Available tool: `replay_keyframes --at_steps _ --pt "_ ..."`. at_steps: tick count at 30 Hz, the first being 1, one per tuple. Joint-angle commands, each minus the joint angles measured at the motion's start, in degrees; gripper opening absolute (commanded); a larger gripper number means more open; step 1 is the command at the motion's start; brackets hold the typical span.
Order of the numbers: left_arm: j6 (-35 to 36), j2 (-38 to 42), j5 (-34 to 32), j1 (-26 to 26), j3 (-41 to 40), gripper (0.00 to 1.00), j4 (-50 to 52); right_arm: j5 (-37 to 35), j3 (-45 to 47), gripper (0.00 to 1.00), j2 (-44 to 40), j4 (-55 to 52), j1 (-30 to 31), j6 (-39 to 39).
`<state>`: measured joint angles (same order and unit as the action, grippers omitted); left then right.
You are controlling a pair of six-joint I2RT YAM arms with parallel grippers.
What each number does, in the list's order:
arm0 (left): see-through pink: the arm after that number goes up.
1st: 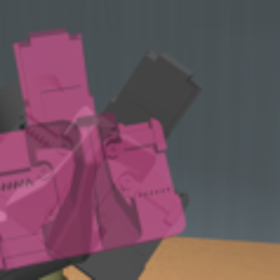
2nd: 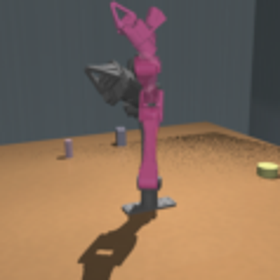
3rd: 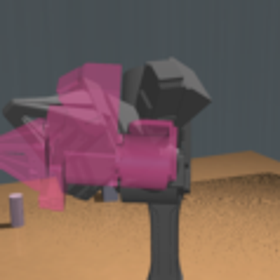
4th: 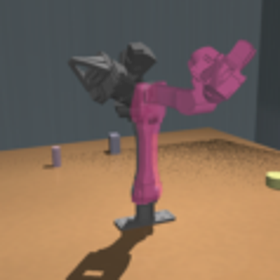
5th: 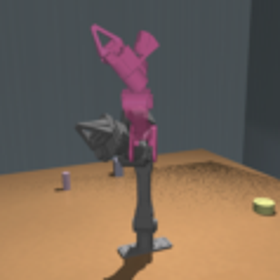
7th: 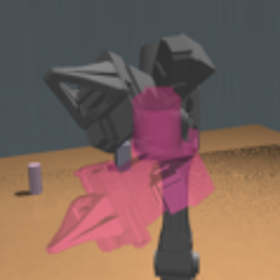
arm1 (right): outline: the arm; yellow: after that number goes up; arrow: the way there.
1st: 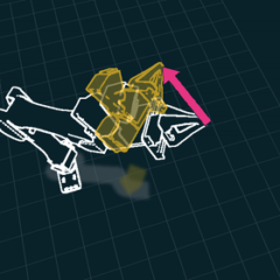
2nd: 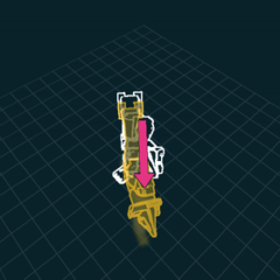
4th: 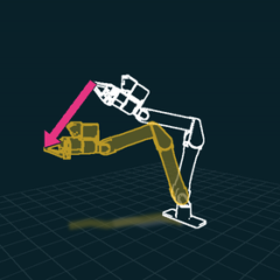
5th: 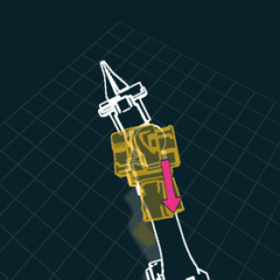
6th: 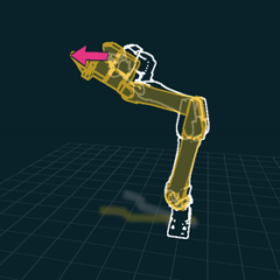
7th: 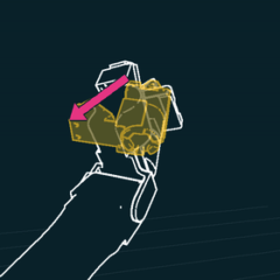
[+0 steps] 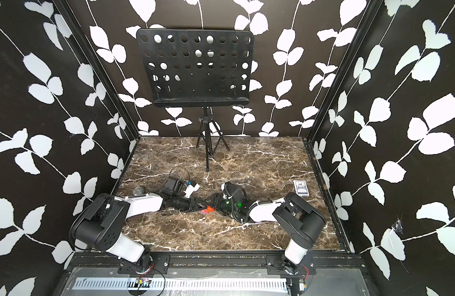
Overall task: Assemble the letter y with lego
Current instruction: Adjust the lego brick at the center of the board.
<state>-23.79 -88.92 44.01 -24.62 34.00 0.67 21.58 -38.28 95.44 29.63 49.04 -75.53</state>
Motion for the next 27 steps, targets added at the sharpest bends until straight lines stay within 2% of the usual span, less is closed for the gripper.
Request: replay_keyframes --at_steps 1,10,15,20,27 --pt "0.8 -1.4 -3.3 -0.4 -2.2 0.45 2.0 -0.9 -0.9 0.66 -3.3 -2.5 -0.7 1.4" --pt "-0.1 -2.8 -4.4 -0.3 -2.7 0.40 1.9 -1.9 -2.4 0.66 -12.6 -16.9 -4.4 8.3" --pt "-0.4 -3.4 -4.5 -0.4 -2.7 0.40 1.5 -2.0 -4.4 0.65 -16.7 -30.0 -8.2 15.0" --pt "-1.3 -5.5 -5.3 -0.4 -2.0 0.40 -0.6 -2.8 -9.2 0.65 -18.9 -48.4 -13.4 25.5" --pt "-2.9 -8.3 -6.2 -1.3 0.8 0.40 -2.1 -9.9 -20.1 0.63 -15.3 -71.8 -17.1 42.5"
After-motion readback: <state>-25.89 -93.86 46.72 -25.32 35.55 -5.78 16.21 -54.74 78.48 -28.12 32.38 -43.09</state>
